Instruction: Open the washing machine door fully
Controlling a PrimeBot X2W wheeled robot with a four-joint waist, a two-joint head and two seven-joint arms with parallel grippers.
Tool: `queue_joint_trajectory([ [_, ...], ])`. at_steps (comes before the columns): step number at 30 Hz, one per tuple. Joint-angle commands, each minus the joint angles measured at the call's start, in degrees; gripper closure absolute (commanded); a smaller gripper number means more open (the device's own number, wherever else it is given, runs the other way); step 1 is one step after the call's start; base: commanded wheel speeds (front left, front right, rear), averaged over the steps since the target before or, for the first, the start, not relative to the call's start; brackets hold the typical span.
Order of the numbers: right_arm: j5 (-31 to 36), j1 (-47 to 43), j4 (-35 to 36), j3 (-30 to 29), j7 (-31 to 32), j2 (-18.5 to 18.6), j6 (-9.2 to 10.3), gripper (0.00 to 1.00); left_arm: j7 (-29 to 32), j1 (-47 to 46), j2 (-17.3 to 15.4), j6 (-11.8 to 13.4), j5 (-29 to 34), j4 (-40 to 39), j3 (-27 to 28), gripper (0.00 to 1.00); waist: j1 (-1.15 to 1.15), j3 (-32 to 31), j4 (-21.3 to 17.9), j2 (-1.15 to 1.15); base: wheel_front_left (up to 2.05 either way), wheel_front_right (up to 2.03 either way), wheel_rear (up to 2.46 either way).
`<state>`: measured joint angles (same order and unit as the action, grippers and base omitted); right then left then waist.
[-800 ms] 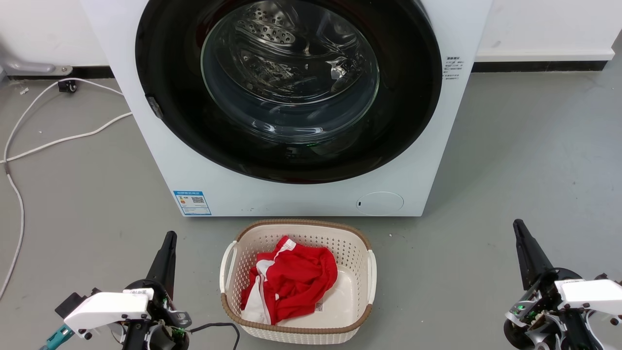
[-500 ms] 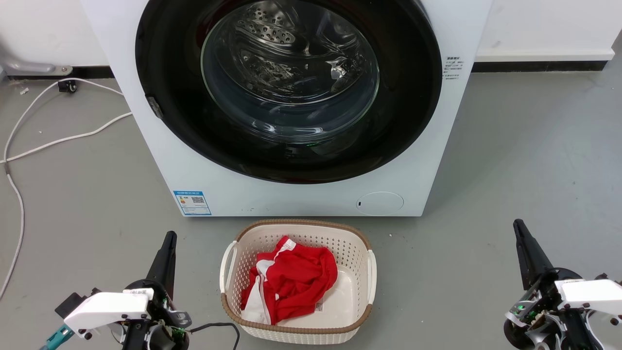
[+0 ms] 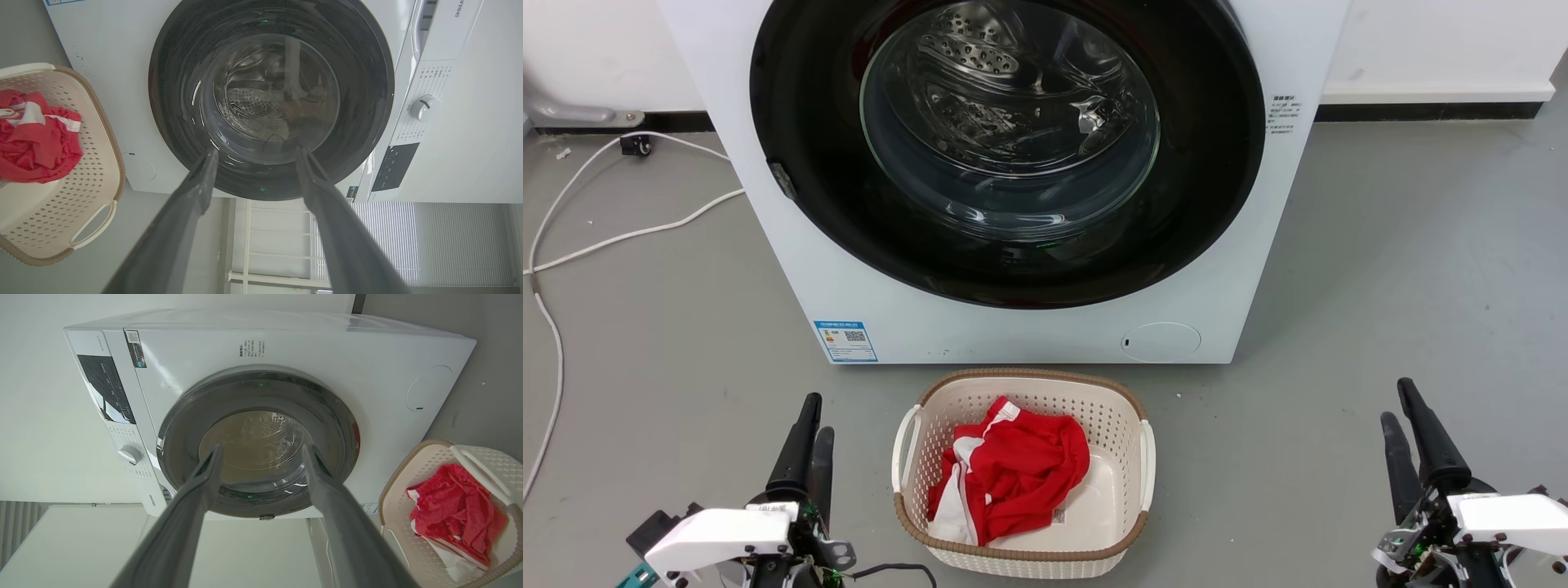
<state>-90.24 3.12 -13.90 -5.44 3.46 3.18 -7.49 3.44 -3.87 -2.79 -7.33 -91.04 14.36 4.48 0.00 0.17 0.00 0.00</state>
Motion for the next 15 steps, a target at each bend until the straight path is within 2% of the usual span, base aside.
queue_joint_trajectory([
  [1, 1.4, 0.5, 1.7, -0.1, -0.6, 0.1, 0.00, 0.00, -0.5, -1.3, -0.2, -0.1, 1.2, -1.6, -0.1, 0.00, 0.00, 0.0, 0.0, 0.00, 0.00, 0.00, 0.00],
  [5, 6.0, 0.0, 3.3, -0.3, -1.6, 0.1, 0.00, 0.00, -1.6, -1.4, -0.3, -0.1, 6.5, -2.9, -0.8, 0.00, 0.00, 0.0, 0.0, 0.00, 0.00, 0.00, 0.00],
  [15, 22.8, -1.0, 6.7, 1.0, -4.0, 0.1, 0.00, 0.00, -4.0, -1.3, -0.2, 0.2, 18.9, -6.0, -0.6, 0.00, 0.00, -0.1, -0.2, 0.00, 0.00, 0.00, 0.00],
])
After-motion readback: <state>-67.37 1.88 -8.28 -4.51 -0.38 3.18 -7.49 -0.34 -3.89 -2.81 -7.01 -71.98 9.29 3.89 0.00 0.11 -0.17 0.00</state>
